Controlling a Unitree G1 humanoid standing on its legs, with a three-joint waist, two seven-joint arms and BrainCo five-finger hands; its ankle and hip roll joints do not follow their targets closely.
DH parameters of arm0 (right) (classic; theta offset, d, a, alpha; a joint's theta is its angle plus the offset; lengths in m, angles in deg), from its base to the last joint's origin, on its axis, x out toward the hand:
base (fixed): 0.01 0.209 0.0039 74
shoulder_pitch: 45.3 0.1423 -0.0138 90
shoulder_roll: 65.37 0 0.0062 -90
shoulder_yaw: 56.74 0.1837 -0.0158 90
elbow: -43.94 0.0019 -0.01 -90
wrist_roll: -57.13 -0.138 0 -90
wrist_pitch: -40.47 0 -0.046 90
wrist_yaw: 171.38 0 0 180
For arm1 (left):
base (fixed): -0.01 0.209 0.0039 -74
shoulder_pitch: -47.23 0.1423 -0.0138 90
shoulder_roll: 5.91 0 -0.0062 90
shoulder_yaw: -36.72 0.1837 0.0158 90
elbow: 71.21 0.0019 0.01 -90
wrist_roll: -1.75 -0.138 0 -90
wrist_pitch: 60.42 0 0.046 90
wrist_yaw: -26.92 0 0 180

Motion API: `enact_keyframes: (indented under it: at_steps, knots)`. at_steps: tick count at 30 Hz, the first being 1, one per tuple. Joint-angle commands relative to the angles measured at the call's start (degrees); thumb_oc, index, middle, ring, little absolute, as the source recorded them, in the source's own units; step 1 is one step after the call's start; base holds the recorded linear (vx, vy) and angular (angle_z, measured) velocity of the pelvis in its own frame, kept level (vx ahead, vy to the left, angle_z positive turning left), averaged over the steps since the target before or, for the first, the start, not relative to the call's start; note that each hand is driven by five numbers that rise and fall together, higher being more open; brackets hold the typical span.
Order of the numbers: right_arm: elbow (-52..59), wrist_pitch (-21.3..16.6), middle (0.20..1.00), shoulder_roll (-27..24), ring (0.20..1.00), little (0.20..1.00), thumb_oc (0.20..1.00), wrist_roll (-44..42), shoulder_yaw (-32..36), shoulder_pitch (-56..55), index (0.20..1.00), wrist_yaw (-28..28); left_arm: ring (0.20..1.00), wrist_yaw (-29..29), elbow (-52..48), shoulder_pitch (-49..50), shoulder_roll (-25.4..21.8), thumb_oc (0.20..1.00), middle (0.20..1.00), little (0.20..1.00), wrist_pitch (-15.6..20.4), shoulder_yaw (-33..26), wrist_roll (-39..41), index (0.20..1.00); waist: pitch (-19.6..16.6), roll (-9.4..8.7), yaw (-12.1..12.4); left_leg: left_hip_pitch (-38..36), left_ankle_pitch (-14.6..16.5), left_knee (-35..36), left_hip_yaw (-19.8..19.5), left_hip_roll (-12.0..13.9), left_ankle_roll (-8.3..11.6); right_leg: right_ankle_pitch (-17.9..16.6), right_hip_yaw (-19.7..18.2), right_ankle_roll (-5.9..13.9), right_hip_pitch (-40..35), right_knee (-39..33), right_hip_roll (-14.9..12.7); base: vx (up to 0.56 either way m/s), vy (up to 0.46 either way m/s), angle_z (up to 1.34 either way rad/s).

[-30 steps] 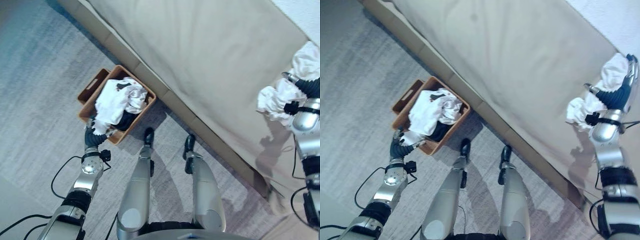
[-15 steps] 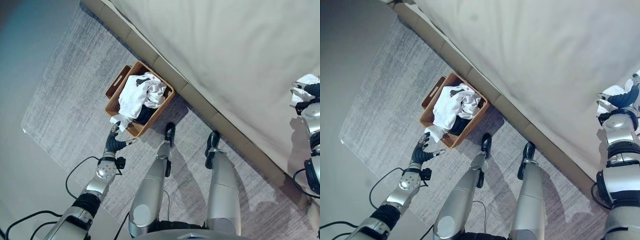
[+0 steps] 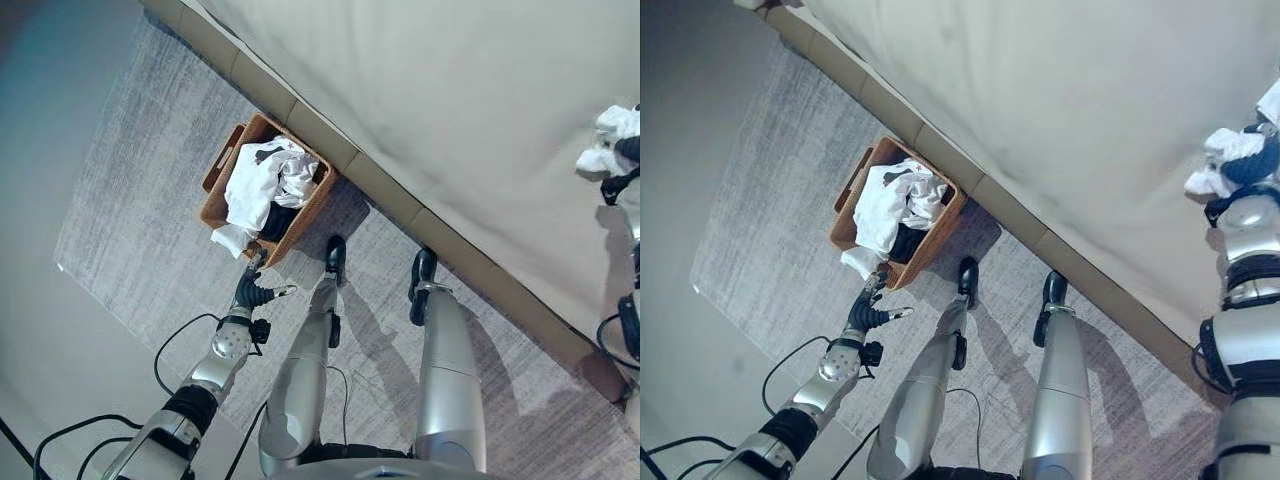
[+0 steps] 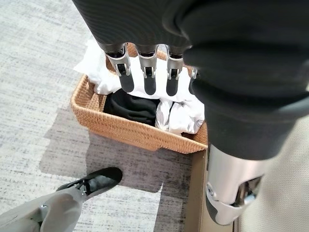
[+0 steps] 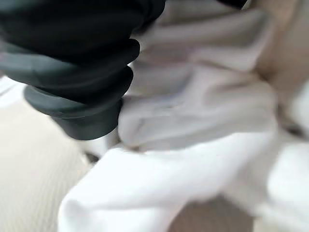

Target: Pick up clothes into the bucket

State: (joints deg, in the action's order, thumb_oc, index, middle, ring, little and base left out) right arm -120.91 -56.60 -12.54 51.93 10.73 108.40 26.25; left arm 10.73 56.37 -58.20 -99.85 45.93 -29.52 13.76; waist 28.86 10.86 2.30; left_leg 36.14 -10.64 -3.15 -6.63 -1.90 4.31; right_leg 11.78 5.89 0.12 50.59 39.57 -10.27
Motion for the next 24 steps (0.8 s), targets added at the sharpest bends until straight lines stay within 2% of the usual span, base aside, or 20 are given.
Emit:
enact_keyframes:
  at_steps: [1,2,3,4,8,9,10,11,12,14,15,17,19,21,22,23,24]
  knots:
    - [0.90,-0.19,0.200,1.05,0.200,0.200,0.200,-2.14,-3.61,-2.05,0.200,-1.58,1.000,-0.78,2.75,-2.73,0.49,1.000,1.000,1.000,0.85,-1.01,-0.24,1.000,0.94,0.39,-1.51,-0.70,2.99,-3.96,1.19,-1.95,-1.34,-5.44,-1.22,3.70,-6.35,-9.71,0.15,-0.04,-0.005,0.01]
    - [5.87,-1.35,0.200,1.17,0.200,0.200,0.200,-3.18,-4.10,-1.90,0.200,-0.53,1.000,-1.48,3.12,-3.01,0.12,1.000,1.000,1.000,1.06,-1.56,-0.67,1.000,0.94,-0.67,-1.82,-0.92,3.16,-4.39,1.15,-1.85,-1.26,-5.91,-1.13,3.79,-7.15,-10.31,0.38,-0.04,-0.005,0.00]
    - [5.91,-1.32,0.200,1.18,0.200,0.200,0.200,-3.17,-4.07,-1.95,0.200,-0.51,1.000,-1.48,3.12,-2.99,0.11,1.000,1.000,1.000,1.06,-1.56,-0.68,1.000,0.94,-0.67,-1.82,-0.94,3.16,-4.39,1.14,-1.84,-1.26,-5.91,-1.12,3.79,-7.17,-10.33,0.38,-0.05,0.003,0.00]
    - [14.08,-2.43,0.200,0.67,0.200,0.200,0.200,-3.34,-4.52,-1.85,0.200,1.04,1.000,-2.28,2.63,-2.50,-0.37,1.000,1.000,1.000,1.46,-2.61,-1.05,1.000,0.94,-2.17,-2.24,-1.45,3.60,-5.03,1.23,-1.77,-1.19,-6.50,-1.10,3.87,-8.50,-11.33,0.77,-0.03,0.011,0.00]
    - [28.26,-4.64,0.200,-1.06,0.200,0.200,0.200,-4.31,-3.62,-2.84,0.200,2.34,1.000,-3.25,3.05,-1.52,-1.32,1.000,1.000,1.000,2.19,-4.43,-1.94,1.000,0.94,-5.77,-3.08,-3.77,5.03,-6.76,1.49,-1.35,-1.13,-7.84,-0.96,4.23,-12.74,-13.80,1.32,-0.02,0.005,0.01]
    - [28.33,-4.60,0.200,-1.05,0.200,0.200,0.200,-4.29,-3.53,-2.96,0.200,2.36,1.000,-3.25,3.04,-1.48,-1.36,1.000,1.000,1.000,2.19,-4.41,-1.94,1.000,0.94,-5.79,-3.05,-3.82,5.04,-6.76,1.48,-1.34,-1.14,-7.85,-0.95,4.24,-12.81,-13.84,1.33,-0.02,0.036,-0.08]
    - [33.04,-5.40,0.200,-2.42,0.200,0.200,0.200,-4.68,-3.24,-2.47,0.200,2.14,1.000,-3.14,3.07,-1.15,-1.99,1.000,1.000,1.000,2.40,-4.98,-2.01,1.000,0.94,-7.45,-3.37,-5.87,6.08,-7.71,1.66,-1.27,-1.11,-8.28,-1.07,4.42,-15.96,-15.19,1.52,0.00,0.027,-0.05]
    - [33.08,-5.39,0.200,-2.41,0.200,0.200,0.200,-4.67,-3.21,-2.55,0.200,2.15,1.000,-3.14,3.05,-1.10,-2.00,1.000,1.000,1.000,2.39,-4.97,-2.01,1.000,0.94,-7.44,-3.37,-5.93,6.10,-7.70,1.65,-1.25,-1.11,-8.29,-1.05,4.42,-16.05,-15.26,1.53,0.02,0.047,-0.03]
    - [35.91,-5.82,0.200,-3.35,0.200,0.200,0.200,-4.47,-3.13,-2.72,0.200,1.98,1.000,-2.63,2.31,-0.47,-2.68,1.000,1.000,1.000,2.48,-5.42,-2.29,1.000,0.94,-9.04,-3.50,-8.75,7.32,-8.76,1.83,-1.15,-1.27,-8.67,-1.08,4.53,-19.74,-16.30,1.79,0.03,0.060,-0.07]
    - [40.25,-6.14,0.200,-4.51,0.200,0.200,0.200,-3.94,-2.78,-2.74,0.200,1.51,1.000,-1.95,0.83,-0.16,-3.68,1.000,1.000,1.000,2.67,-6.15,-2.37,1.000,0.94,-10.27,-3.82,-11.70,8.55,-9.75,2.34,-0.96,-1.36,-9.09,-1.54,4.77,-23.40,-17.40,1.96,0.02,0.079,-0.12]
    - [40.28,-6.13,0.200,-4.53,0.200,0.200,0.200,-3.93,-2.70,-2.73,0.200,1.51,1.000,-1.95,0.81,-0.22,-3.71,1.000,1.000,1.000,2.66,-6.17,-2.37,1.000,0.94,-10.23,-3.79,-11.60,8.29,-9.61,2.33,-0.91,-1.37,-9.43,-1.51,4.78,-23.37,-17.68,2.01,0.03,0.092,-0.19]
    - [45.15,-6.81,0.200,-4.86,0.200,0.200,0.200,-3.69,-2.18,-3.32,0.200,0.86,1.000,-1.16,-1.72,-0.47,-5.33,1.000,1.000,1.000,2.96,-6.96,-2.77,1.000,0.21,-12.15,-4.11,-16.35,10.68,-11.02,3.39,-0.52,-1.78,-9.64,-2.32,5.22,-28.90,-19.35,2.52,0.08,0.110,-0.22]
    - [47.96,-7.13,0.200,-5.10,0.200,0.200,0.200,-3.58,-1.26,-4.29,0.200,0.66,1.000,-0.97,-3.22,-0.30,-5.91,1.000,1.000,1.000,3.15,-7.31,-3.00,1.000,-1.21,-12.69,-4.22,-17.64,11.15,-10.89,3.87,-0.24,-1.95,-10.17,-2.63,5.49,-30.40,-20.57,2.76,0.11,0.076,-0.26]
    - [52.92,-7.81,0.200,-4.59,0.200,0.200,0.200,-3.77,1.23,-7.89,0.200,-0.42,1.000,0.17,-8.69,-0.35,-7.58,1.000,1.000,1.000,3.68,-7.55,-3.52,1.000,-5.14,-13.20,-4.50,-21.66,13.13,-10.68,4.96,0.08,-2.46,-10.53,-3.59,6.20,-34.73,-23.69,3.17,0.14,0.066,-0.37]
    - [53.02,-7.77,0.200,-4.58,0.200,0.200,0.200,-3.74,1.41,-8.06,0.200,-0.42,1.000,0.17,-8.72,-0.35,-7.64,1.000,1.000,1.000,3.66,-7.51,-3.52,1.000,-5.23,-13.24,-4.45,-21.59,12.83,-10.46,4.97,0.07,-2.47,-10.85,-3.60,6.21,-34.69,-23.98,3.16,0.13,0.042,-0.38]
    - [54.69,-7.79,0.200,-3.64,0.200,0.200,0.200,-3.51,3.03,-10.69,0.200,-1.34,1.000,0.98,-11.23,-1.21,-8.35,1.000,1.000,1.000,3.85,-7.85,-3.61,1.000,-8.07,-13.26,-4.52,-23.47,13.54,-9.95,5.41,-0.01,-2.66,-11.12,-3.72,6.57,-36.67,-25.95,3.34,0.08,0.025,-0.28]
    - [54.87,-7.72,0.200,-3.62,0.200,0.200,0.200,-3.47,3.29,-11.02,0.200,-1.36,1.000,1.01,-11.33,-1.11,-8.45,1.000,1.000,1.000,3.80,-7.79,-3.59,1.000,-8.12,-13.31,-4.43,-23.60,13.50,-9.81,5.41,0.01,-2.67,-11.21,-3.71,6.58,-36.82,-26.16,3.37,0.13,0.034,-0.26]
